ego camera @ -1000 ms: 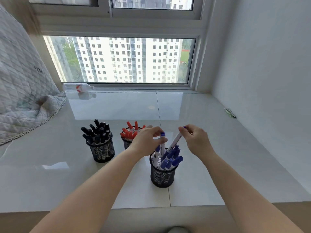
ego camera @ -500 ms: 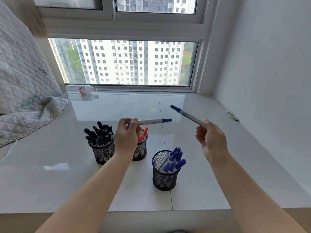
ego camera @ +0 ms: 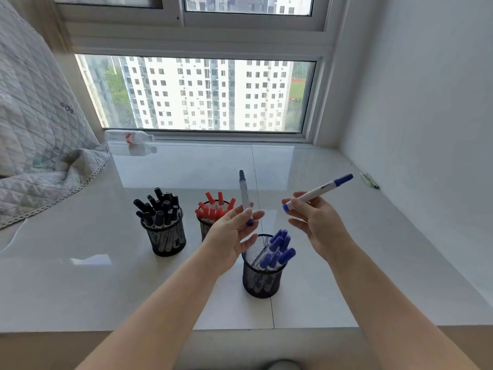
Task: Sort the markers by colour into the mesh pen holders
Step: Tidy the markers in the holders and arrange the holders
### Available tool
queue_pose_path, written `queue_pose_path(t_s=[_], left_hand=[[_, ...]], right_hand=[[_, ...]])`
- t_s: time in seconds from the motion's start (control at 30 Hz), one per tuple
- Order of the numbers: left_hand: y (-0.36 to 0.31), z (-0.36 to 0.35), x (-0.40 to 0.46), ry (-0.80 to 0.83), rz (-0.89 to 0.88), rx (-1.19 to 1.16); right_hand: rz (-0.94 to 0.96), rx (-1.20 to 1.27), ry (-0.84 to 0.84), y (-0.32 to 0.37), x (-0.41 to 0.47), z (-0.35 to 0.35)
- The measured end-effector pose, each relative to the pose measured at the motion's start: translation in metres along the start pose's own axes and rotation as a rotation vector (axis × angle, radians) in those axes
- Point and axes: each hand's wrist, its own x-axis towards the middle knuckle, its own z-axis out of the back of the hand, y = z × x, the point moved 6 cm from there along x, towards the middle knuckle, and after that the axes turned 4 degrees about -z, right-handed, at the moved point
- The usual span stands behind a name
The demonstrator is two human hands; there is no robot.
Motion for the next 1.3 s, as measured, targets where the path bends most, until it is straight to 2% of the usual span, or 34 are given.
queue_pose_path(t_s=[0.13, 0.3, 0.5, 0.6, 0.77, 0.83, 0.97, 1.07, 1.2, 1.3], left_hand=[[-0.002, -0.003, -0.002, 0.026, -0.05, 0.138], [-0.009, 0.001, -0.005, -0.057, -0.29, 0.562], [-0.007, 0.005, -0.007, -0.073, -0.361, 0.625], [-0.008, 0.009, -0.008, -0.108, -0.4, 0.731], [-0.01, 0.013, -0.007, -0.136, -0.428, 0.843], [-0.011, 0.013, -0.009, -0.134, -0.462, 0.887], [-0.012, 0.014, -0.011, -0.158, -0.497, 0.934], [-0.011, 0.017, -0.012, -0.159, -0.469, 0.91], [-0.008, 0.02, -0.014, -0.164, -0.447, 0.905], [-0.006, 0.023, -0.016, -0.184, -0.465, 0.971]], right_hand=[[0.015, -0.292, 0.054, -0.004, -0.005, -0.008], [0.073, -0.575, 0.012, -0.012, -0.008, -0.002], [0.164, -0.776, 0.073, -0.022, -0.014, 0.003], [0.199, -0.797, 0.069, -0.022, -0.016, 0.006], [0.317, -0.811, -0.095, -0.011, -0.021, 0.017], [0.378, -0.872, -0.112, -0.011, -0.025, 0.012], [0.324, -0.914, -0.018, -0.021, -0.02, 0.004], [0.305, -0.771, -0.042, -0.024, -0.015, 0.008], [0.125, -0.699, 0.177, -0.045, -0.009, -0.008], [0.095, -0.532, 0.201, -0.05, -0.009, -0.007]])
